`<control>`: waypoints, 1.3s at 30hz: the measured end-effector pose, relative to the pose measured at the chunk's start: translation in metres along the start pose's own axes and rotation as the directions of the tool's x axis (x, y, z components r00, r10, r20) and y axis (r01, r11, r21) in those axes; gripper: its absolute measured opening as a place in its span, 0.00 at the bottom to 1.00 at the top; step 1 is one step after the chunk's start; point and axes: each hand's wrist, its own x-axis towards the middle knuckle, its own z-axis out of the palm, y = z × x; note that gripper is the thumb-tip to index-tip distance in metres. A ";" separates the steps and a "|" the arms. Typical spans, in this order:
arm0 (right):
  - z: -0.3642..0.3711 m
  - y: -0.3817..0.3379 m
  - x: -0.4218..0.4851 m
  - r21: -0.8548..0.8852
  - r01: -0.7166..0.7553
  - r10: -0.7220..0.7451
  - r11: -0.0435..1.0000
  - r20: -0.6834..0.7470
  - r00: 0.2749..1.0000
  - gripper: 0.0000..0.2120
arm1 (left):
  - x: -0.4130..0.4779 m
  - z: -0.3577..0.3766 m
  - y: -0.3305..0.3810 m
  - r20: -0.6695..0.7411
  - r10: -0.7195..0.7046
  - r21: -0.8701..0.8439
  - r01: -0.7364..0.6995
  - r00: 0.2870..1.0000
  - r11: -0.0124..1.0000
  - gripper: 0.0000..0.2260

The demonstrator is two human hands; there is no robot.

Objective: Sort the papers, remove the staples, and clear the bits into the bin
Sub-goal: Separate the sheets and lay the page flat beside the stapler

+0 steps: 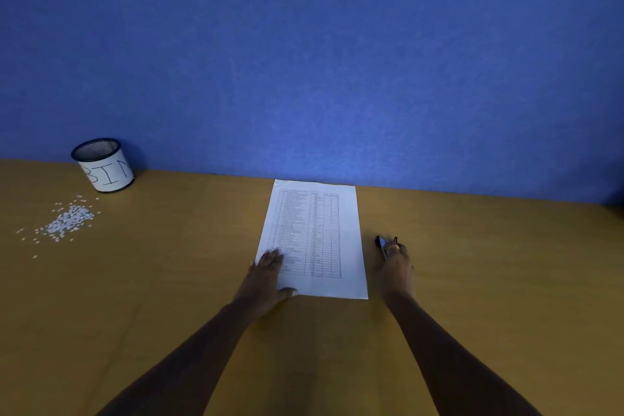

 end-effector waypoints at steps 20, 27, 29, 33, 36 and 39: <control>0.000 -0.001 0.021 0.017 0.003 -0.007 1.000 0.272 0.962 0.25 | -0.001 0.000 0.000 0.010 -0.014 -0.024 0.015 1.000 1.000 0.37; -0.002 0.000 0.024 -0.068 -0.026 0.046 0.997 0.310 0.950 0.25 | 0.000 -0.001 0.000 0.001 -0.014 -0.028 0.014 1.000 1.000 0.38; -0.002 -0.001 0.022 -0.056 -0.008 0.024 0.998 0.292 0.956 0.25 | 0.000 -0.001 0.001 0.005 -0.016 -0.017 0.016 1.000 1.000 0.38; 0.008 -0.001 0.014 -0.024 0.024 -0.018 0.999 0.226 0.974 0.25 | 0.000 -0.003 0.002 0.009 -0.016 -0.018 0.016 1.000 1.000 0.37; 0.012 0.000 0.011 -0.194 0.081 -0.043 0.978 0.192 0.980 0.20 | 0.000 -0.003 0.002 0.009 -0.019 -0.020 0.019 1.000 1.000 0.37; 0.012 0.002 0.006 -0.292 0.111 -0.059 0.950 0.180 0.982 0.17 | -0.002 -0.003 0.002 -0.018 -0.029 -0.055 0.028 0.999 0.998 0.35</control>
